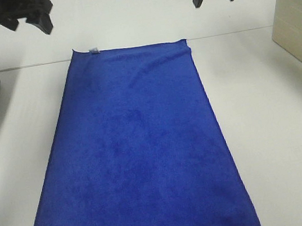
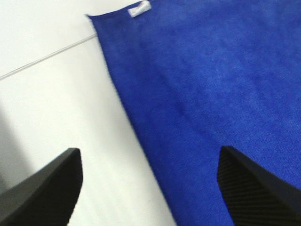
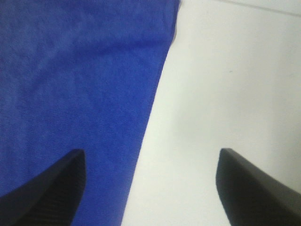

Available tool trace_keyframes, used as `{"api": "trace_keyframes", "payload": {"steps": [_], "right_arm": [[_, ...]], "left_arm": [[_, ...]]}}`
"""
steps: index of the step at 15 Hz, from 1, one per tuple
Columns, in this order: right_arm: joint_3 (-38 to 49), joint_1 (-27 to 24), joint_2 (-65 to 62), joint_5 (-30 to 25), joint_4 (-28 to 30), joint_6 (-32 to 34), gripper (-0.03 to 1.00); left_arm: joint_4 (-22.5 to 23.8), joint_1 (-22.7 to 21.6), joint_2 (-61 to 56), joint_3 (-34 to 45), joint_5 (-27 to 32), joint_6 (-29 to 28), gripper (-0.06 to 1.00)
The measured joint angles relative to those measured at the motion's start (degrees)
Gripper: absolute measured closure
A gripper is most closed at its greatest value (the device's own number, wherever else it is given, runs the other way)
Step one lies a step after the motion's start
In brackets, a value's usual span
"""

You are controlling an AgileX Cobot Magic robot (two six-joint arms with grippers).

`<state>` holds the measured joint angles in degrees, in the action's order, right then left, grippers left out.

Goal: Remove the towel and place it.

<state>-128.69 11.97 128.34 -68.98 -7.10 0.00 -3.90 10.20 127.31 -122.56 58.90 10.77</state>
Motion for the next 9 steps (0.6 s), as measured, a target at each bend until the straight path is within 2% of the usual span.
{"api": "trace_keyframes", "payload": {"steps": [2, 4, 7, 9], "right_arm": [[0.0, -0.5, -5.8, -0.2, 0.1, 0.6, 0.21], [0.0, -3.6, -10.2, -0.4, -0.1, 0.6, 0.21], [0.0, -9.4, -13.9, -0.7, 0.4, 1.1, 0.21], [4.0, -9.3, -18.2, -0.6, 0.1, 0.0, 0.23]], "left_arm": [[5.2, -1.8, -5.7, 0.0, 3.3, -4.7, 0.20], [6.0, -7.9, -10.1, -0.1, 7.4, -6.1, 0.20], [6.1, -19.4, -15.2, 0.2, 10.3, -6.4, 0.20], [3.3, -24.2, -20.3, 5.2, 10.3, -4.8, 0.20]]}}
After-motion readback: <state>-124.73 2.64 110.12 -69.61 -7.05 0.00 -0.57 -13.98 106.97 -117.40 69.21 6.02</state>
